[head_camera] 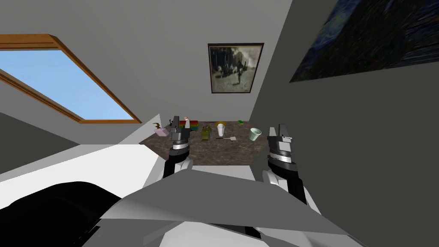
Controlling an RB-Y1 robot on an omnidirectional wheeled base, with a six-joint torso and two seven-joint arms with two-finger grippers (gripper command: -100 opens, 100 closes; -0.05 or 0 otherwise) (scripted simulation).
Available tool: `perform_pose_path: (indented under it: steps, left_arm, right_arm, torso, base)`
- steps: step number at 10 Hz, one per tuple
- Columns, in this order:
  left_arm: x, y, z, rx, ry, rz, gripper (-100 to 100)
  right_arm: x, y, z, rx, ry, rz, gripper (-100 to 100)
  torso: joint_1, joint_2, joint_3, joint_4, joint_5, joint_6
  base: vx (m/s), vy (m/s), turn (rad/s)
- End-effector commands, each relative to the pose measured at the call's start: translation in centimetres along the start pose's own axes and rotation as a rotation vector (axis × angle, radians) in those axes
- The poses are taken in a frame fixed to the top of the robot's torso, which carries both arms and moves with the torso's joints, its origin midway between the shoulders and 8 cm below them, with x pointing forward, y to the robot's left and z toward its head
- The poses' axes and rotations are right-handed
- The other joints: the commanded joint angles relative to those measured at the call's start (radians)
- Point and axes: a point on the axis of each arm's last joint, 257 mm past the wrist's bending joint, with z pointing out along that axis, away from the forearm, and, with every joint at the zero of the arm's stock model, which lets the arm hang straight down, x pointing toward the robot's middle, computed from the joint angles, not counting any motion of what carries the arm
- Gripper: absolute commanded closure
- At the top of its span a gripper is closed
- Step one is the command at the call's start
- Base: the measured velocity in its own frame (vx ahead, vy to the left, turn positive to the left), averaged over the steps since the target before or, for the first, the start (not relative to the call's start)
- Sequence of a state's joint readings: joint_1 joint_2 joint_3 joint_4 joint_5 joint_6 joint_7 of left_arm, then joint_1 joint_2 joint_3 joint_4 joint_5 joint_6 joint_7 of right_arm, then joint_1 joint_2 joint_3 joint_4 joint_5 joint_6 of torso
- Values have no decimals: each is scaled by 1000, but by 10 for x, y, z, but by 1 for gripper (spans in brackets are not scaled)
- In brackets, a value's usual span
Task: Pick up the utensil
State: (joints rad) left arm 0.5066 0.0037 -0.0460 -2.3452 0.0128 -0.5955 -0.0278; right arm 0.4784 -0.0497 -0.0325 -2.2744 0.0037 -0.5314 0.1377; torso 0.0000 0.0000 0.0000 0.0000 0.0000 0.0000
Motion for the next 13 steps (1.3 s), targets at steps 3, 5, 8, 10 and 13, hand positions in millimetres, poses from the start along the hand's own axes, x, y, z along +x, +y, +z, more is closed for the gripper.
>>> perform_pose_path:
  steps: [3, 5, 8, 10, 13]
  left_arm:
    - [0, 0, 0, 0, 0, 0, 0]
    - [0, 0, 0, 0, 0, 0, 0]
    - [0, 0, 0, 0, 0, 0, 0]
    - [0, 0, 0, 0, 0, 0, 0]
    - [0, 0, 0, 0, 0, 0, 0]
  right_arm:
    - [21, -11, 1, -23, 112, -55, -100]
    - [34, -21, 1, -41, 184, -97, -100]
    - [54, -35, 3, -88, 303, -177, -100]
    - [61, -48, 1, -94, 362, -218, -100]
    - [72, -61, 1, -131, 459, -292, -100]
  torso:
    - [0, 1, 1, 0, 0, 0]
    - [0, 1, 1, 0, 0, 0]
    - [0, 2, 1, 0, 0, 0]
    - [0, 2, 1, 0, 0, 0]
    - [0, 2, 1, 0, 0, 0]
  base:
    - [-21, 8, 89]
    - [-31, 11, 116]
    - [-38, 14, 133]
    - [-31, 6, 69]
    - [-34, 8, 104]
